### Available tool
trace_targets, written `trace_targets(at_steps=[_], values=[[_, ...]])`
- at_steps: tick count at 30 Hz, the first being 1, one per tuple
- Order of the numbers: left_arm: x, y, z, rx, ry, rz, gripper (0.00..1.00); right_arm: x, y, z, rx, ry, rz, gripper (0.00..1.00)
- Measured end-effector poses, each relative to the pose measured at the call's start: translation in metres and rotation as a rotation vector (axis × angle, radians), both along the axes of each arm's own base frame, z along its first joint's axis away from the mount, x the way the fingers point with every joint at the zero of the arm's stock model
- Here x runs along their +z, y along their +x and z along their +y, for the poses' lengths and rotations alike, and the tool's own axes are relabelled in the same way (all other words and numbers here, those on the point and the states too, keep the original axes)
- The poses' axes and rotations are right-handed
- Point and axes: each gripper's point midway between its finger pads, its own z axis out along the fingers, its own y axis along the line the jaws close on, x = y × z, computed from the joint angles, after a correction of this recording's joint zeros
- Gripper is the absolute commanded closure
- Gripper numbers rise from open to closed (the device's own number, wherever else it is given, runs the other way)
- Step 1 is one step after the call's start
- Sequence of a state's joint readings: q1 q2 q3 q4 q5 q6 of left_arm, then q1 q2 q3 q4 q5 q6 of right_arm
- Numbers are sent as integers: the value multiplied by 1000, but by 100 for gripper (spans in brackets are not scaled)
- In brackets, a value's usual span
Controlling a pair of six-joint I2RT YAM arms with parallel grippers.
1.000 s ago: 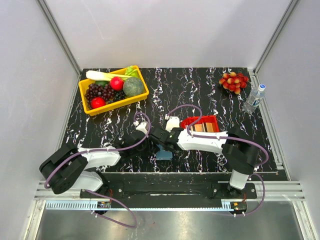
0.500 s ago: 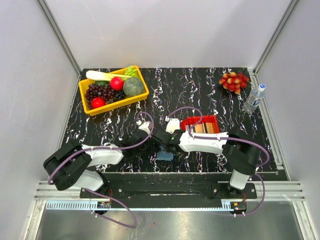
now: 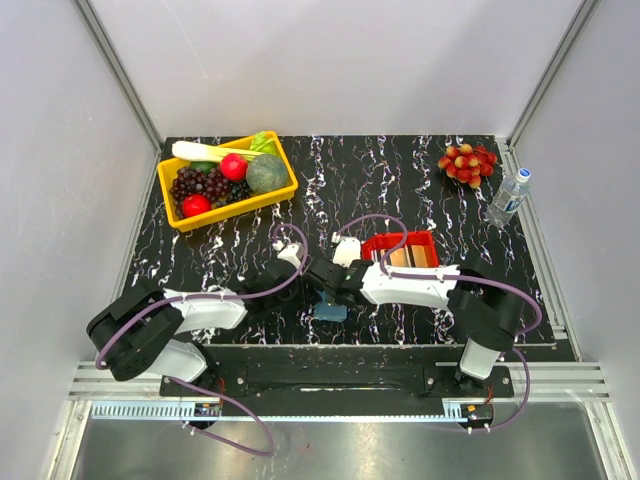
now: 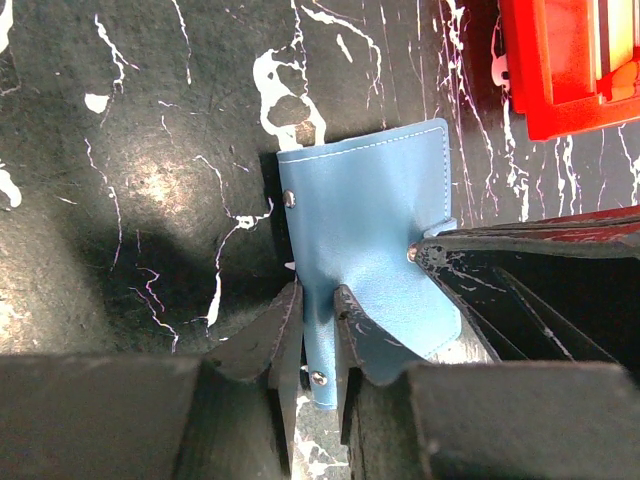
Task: Put the credit cards into the card holder
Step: Close the card holder at the center of the board.
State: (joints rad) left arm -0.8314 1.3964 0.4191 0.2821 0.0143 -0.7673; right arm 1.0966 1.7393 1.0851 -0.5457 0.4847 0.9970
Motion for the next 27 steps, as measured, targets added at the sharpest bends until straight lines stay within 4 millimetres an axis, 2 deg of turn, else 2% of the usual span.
trace_targets(at_steps=[4,11,27], values=[[0,0,0,0,0,0,82,0,0,0,1,4,0,85],[-1,0,-1,-2,0,1,82,0,-1,0,3,7,3,100],[0,0,-2,-3,0,1,83,1,0,1,3,27,-7,98]])
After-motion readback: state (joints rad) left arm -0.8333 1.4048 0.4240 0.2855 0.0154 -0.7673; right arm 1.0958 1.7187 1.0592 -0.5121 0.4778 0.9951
